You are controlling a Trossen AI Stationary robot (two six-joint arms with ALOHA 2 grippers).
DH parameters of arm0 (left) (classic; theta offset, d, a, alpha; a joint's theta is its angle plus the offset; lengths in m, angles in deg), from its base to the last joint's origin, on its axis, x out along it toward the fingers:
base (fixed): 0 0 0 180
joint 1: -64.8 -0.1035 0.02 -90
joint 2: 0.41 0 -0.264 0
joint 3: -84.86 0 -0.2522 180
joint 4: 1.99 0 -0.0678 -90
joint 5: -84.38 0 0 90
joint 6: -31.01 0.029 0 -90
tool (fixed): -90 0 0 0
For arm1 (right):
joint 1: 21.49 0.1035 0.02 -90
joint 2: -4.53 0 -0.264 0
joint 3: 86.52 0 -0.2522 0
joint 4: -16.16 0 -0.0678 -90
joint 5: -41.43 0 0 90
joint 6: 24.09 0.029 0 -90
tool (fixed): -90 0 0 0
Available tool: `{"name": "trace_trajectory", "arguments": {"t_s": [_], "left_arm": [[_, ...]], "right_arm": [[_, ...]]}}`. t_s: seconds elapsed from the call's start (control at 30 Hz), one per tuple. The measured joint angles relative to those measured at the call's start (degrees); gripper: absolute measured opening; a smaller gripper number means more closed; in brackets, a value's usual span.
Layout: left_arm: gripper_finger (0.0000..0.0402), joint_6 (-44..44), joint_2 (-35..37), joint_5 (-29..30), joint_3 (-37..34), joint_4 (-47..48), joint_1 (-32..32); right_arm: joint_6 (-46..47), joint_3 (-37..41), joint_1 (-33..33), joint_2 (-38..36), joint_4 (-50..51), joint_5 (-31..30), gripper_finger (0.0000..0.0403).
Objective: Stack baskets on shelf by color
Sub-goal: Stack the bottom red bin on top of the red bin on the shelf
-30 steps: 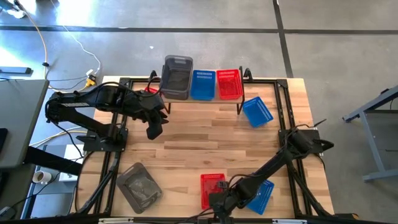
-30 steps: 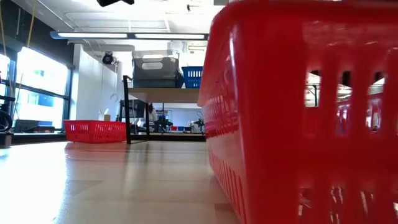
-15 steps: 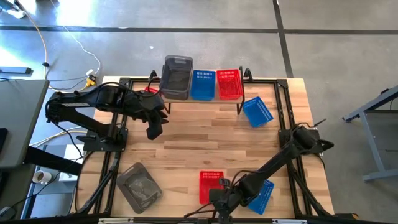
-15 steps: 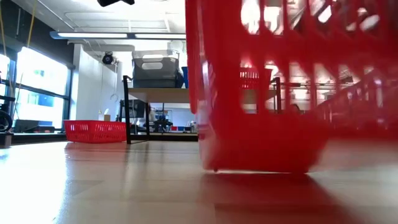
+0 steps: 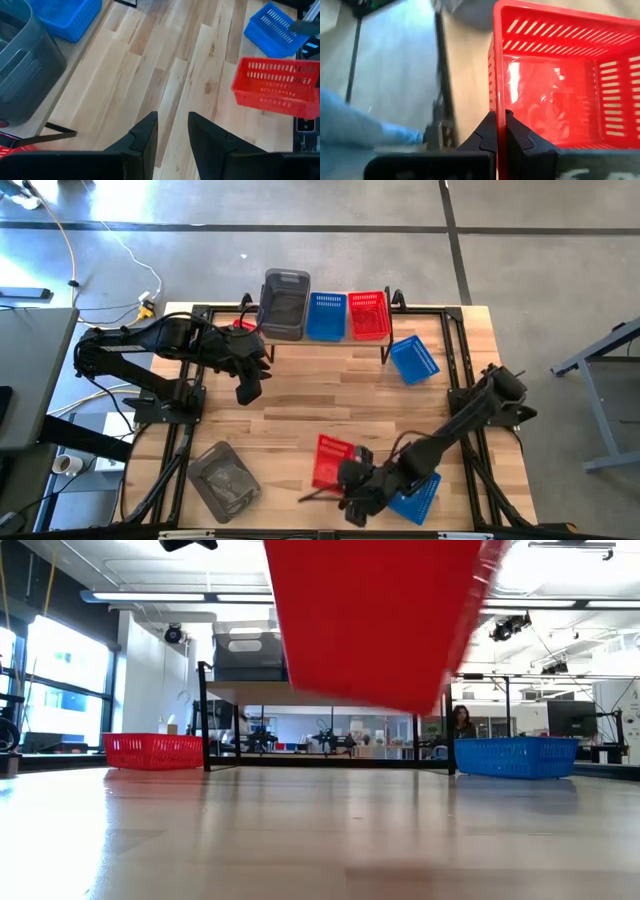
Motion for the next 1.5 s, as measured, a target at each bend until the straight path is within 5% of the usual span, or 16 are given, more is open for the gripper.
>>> {"name": "trace_trajectory", "arguments": {"t_s": [0.63,1.1,1.5], "left_arm": [[0.0099,5.0,0.0,-0.1,0.0,0.0,0.0],[0.0099,6.5,0.0,2.2,0.0,-0.1,0.0],[0.0099,6.5,0.0,12.2,0.0,-0.2,-0.2]], "right_arm": [[-17.7,0.0,-9.9,-16.1,13.5,-12.7,0.0],[-39.7,0.0,-22.3,-30.1,24.6,-12.2,0.0],[-60.1,0.0,-38.5,-33.1,26.7,-2.1,0.0]]}}
